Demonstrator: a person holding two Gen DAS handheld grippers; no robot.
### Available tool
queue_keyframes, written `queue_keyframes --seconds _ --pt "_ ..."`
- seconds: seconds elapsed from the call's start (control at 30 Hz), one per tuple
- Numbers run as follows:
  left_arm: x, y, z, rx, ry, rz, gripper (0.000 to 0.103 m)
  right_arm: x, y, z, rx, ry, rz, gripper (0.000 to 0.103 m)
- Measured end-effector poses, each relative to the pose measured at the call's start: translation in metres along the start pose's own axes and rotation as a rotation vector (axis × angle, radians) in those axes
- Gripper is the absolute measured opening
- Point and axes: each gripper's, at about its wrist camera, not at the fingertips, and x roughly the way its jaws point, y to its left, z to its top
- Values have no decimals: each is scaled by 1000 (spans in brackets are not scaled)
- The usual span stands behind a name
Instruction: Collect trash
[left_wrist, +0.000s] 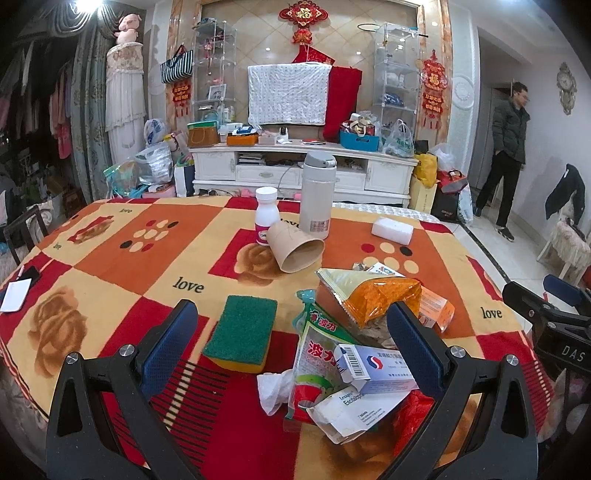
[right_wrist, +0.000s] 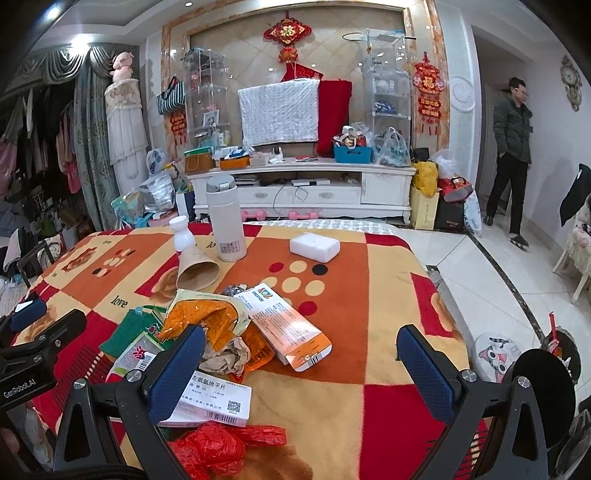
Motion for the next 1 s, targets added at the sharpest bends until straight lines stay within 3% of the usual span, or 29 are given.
queue_keyframes --seconds 0.5,1.0 --pt "8 6 -3 -5 15 11 102 11 3 -1 -20 10 0 103" --pt "15 20 -7 -29 34 27 102 36 16 -13 -69 98 2 103"
